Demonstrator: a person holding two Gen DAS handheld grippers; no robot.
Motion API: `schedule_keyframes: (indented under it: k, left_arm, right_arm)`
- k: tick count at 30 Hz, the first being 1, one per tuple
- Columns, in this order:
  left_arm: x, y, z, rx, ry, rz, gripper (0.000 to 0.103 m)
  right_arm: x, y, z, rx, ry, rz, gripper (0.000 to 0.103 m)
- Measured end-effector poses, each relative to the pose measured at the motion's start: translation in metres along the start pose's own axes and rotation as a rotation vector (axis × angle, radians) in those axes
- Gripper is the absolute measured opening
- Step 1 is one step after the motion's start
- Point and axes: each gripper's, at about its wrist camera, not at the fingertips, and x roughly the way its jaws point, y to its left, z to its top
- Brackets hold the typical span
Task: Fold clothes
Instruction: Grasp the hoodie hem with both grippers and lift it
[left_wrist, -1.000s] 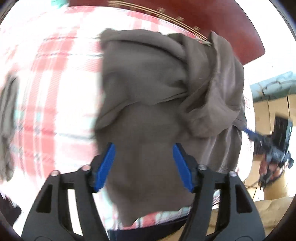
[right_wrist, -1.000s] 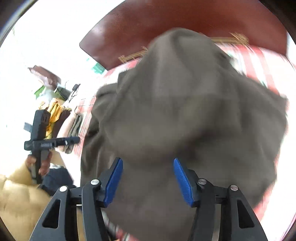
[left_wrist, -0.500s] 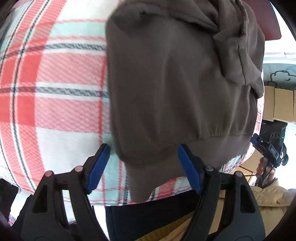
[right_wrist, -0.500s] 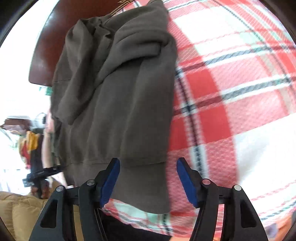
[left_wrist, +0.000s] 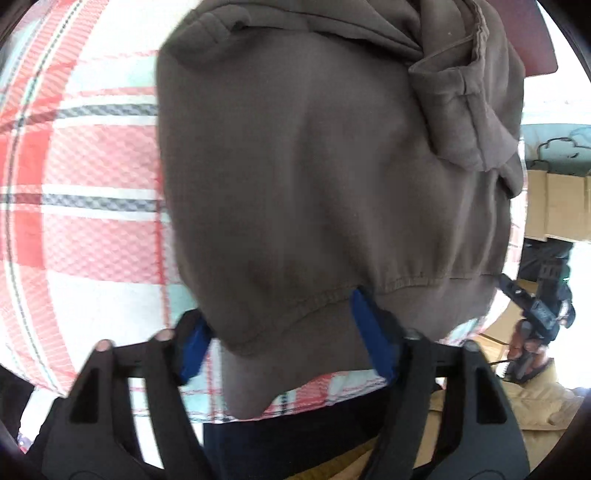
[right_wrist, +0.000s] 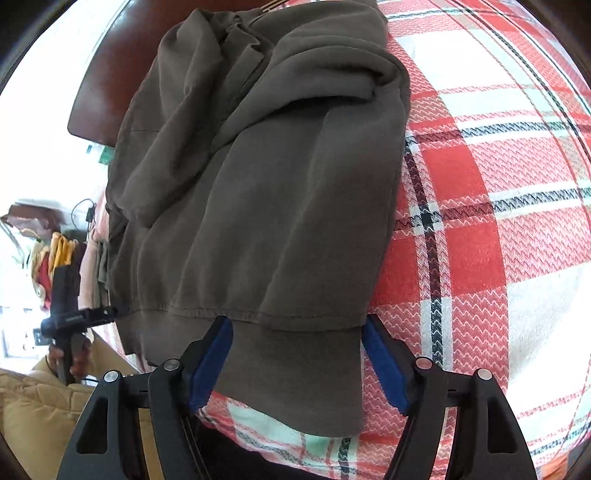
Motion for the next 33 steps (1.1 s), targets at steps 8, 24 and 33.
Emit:
schedule_keyframes:
  k: [8, 24, 33]
  left_arm:
    - [-0.011, 0.006, 0.002, -0.048, 0.005, -0.077, 0.040]
    - [0.005, -0.020, 0.006, -0.081, 0.090, -0.094, 0.029]
    - [-0.009, -0.002, 0.014, -0.286, 0.123, -0.463, 0.026]
  right_arm:
    - [-0.001, -0.019, -0.008, 0.097, 0.029, 0.092, 0.043]
    - [0.006, -0.019, -0.007, 0.127, 0.062, 0.115, 0.015]
    - [-0.016, -0.022, -0.001, 0.254, 0.017, 0.333, 0.012]
